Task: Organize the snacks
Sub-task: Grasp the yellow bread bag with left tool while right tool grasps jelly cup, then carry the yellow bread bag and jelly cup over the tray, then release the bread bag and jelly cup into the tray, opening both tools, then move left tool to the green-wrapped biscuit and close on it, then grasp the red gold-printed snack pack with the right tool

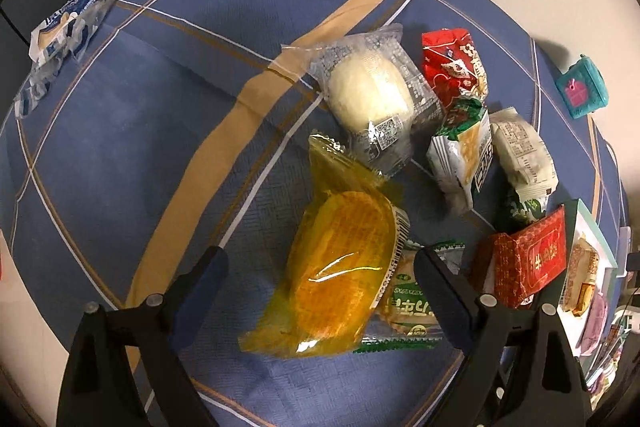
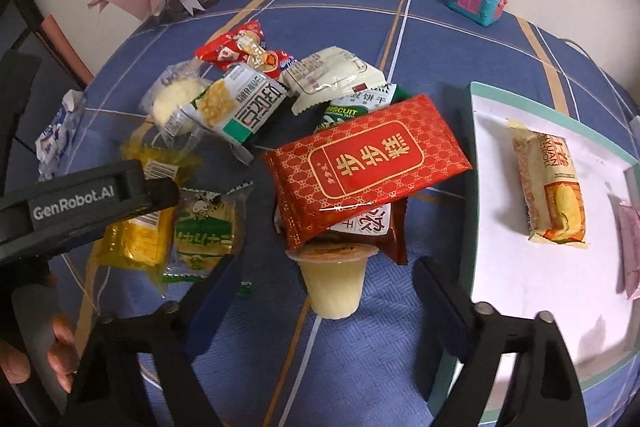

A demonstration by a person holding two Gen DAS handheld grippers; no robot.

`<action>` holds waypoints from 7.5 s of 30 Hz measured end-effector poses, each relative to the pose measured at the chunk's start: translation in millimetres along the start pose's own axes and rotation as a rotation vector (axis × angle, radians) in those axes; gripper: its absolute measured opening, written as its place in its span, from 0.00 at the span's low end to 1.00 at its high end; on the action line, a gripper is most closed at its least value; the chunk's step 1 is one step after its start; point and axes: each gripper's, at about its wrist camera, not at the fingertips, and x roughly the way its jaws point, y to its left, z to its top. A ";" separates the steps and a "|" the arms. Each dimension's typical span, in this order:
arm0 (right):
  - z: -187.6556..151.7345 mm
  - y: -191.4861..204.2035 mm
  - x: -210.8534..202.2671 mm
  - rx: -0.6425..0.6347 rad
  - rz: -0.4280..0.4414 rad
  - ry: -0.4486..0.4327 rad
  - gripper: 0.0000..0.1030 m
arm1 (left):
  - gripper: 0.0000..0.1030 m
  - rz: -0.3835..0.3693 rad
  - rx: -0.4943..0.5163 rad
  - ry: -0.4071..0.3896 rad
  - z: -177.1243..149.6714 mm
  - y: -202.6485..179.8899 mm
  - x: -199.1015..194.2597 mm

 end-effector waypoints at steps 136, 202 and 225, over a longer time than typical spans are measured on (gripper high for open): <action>-21.4 -148.5 -84.0 0.263 -0.169 -0.071 1.00 | 1.00 0.003 0.238 -0.087 -36.9 -91.2 -38.4; 21.6 -66.3 -40.5 0.211 -0.007 -0.125 1.00 | 0.49 -0.129 0.034 0.031 12.5 -33.7 3.5; 85.0 -30.5 37.4 0.272 -0.068 0.141 0.78 | 0.49 -0.178 -0.040 0.002 37.8 0.9 2.8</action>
